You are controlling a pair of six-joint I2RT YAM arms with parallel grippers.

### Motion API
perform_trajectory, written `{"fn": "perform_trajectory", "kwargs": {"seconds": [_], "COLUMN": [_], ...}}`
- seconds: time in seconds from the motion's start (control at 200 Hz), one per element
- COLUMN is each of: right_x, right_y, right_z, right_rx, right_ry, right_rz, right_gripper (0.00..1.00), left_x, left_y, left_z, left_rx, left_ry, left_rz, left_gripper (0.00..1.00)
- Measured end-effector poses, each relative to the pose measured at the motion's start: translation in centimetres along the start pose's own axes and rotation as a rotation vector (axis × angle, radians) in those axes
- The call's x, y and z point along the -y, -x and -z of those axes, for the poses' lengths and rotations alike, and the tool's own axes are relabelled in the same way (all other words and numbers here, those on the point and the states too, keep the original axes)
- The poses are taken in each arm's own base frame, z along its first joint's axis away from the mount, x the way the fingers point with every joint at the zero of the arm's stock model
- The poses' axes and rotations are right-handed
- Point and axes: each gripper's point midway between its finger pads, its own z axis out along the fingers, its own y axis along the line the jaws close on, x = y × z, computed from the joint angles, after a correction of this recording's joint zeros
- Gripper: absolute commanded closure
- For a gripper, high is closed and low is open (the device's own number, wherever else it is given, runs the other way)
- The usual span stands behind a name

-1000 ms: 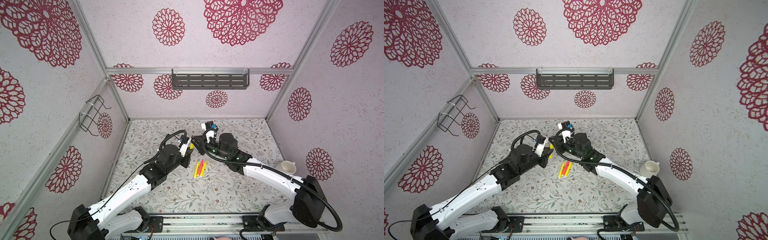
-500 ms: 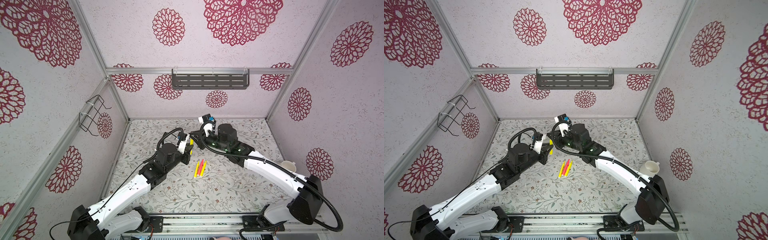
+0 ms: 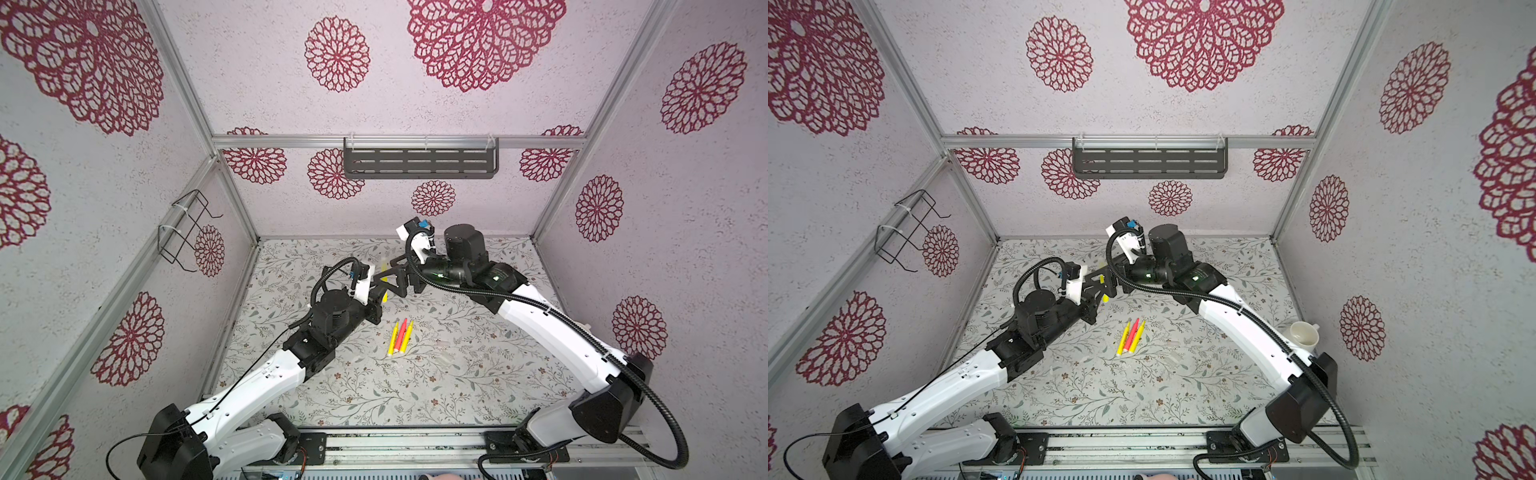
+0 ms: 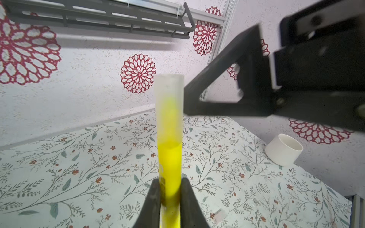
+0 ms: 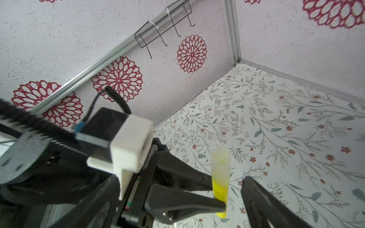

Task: Insert the pens into the pen caps
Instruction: 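Open the right gripper and raise it away from the capped highlighter, then lower the capped yellow highlighter to the table and open the left gripper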

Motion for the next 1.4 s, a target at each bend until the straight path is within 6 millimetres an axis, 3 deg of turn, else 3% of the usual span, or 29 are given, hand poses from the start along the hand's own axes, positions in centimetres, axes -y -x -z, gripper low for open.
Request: {"fn": "perform_trajectory", "kwargs": {"seconds": [0.235, 0.335, 0.59, 0.761, 0.921, 1.011, 1.256, 1.401], "right_x": [0.8, 2.1, 6.6, 8.2, 8.4, 8.5, 8.7, 8.6], "right_y": [2.0, 1.5, -2.6, -5.1, -5.3, -5.2, -5.7, -5.6], "right_z": [6.4, 7.7, 6.4, 5.7, 5.6, 5.5, 5.1, 4.9], "right_rx": [0.1, 0.108, 0.01, -0.047, -0.047, -0.04, -0.04, -0.038], "right_ry": [-0.187, -0.255, -0.371, -0.399, -0.402, -0.4, -0.392, -0.378], "right_rz": [0.074, 0.073, 0.004, -0.027, -0.029, -0.026, -0.035, -0.035], "right_gripper": [0.01, 0.01, 0.01, 0.01, 0.01, 0.01, 0.01, 0.01], "left_x": [-1.8, -2.7, -6.2, -10.0, -15.2, -17.0, -19.6, -20.7], "left_y": [-1.6, -2.1, -5.9, -10.0, -14.9, -17.1, -21.6, -22.7], "left_z": [-0.6, -0.9, -3.9, -5.4, -4.1, -3.1, -2.0, -2.2], "left_rx": [-0.059, -0.077, -0.284, -0.502, -0.692, -0.777, -0.922, -0.955], "left_ry": [0.031, 0.045, 0.171, 0.331, 0.467, 0.51, 0.526, 0.522], "left_rz": [0.02, 0.039, 0.099, 0.144, 0.247, 0.297, 0.43, 0.479], "left_gripper": [1.0, 1.0, 1.0, 1.0, 1.0, 1.0, 1.0, 1.0]}}
